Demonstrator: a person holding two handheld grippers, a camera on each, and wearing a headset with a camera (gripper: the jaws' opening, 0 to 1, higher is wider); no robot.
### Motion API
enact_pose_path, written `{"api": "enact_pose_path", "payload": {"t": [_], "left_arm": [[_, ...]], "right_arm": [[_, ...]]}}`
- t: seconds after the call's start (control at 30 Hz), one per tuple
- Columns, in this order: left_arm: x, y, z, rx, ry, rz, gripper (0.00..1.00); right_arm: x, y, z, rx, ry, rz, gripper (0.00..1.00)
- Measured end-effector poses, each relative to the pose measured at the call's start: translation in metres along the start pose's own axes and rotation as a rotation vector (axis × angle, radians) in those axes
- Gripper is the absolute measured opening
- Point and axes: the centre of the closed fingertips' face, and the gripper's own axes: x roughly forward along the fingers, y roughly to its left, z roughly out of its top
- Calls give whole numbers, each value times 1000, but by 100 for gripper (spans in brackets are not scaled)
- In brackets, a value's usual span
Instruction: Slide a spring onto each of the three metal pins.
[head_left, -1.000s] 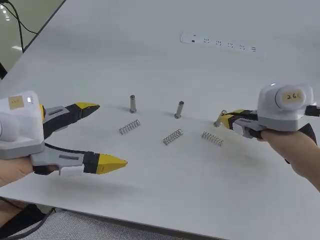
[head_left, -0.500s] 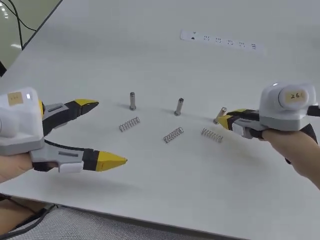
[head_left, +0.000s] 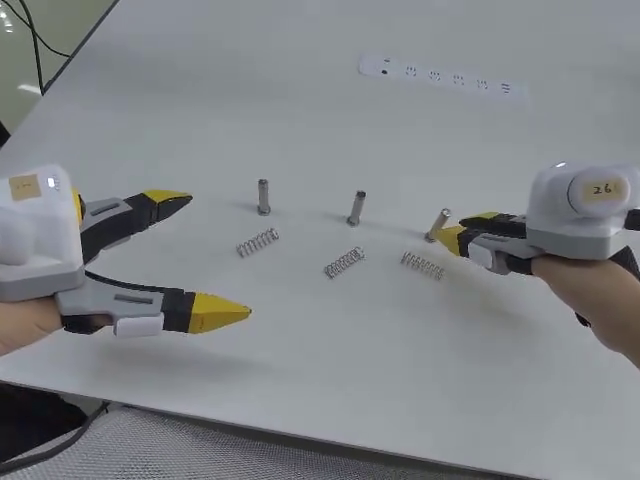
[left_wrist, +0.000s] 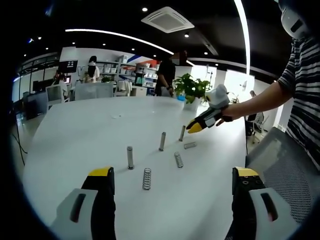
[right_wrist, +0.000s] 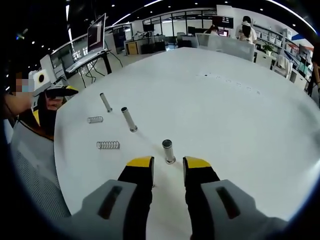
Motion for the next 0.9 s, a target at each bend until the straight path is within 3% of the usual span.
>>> {"api": "enact_pose_path", "payload": {"t": [0.43,0.9], "left_arm": [[0,2,-1,-7,-2,7,97],[-2,0,-2,-13,-5,8,97]], "right_arm": [[-8,3,0,-12,-3,15,26],[-14,20,-2,-126,32,73,26]]}}
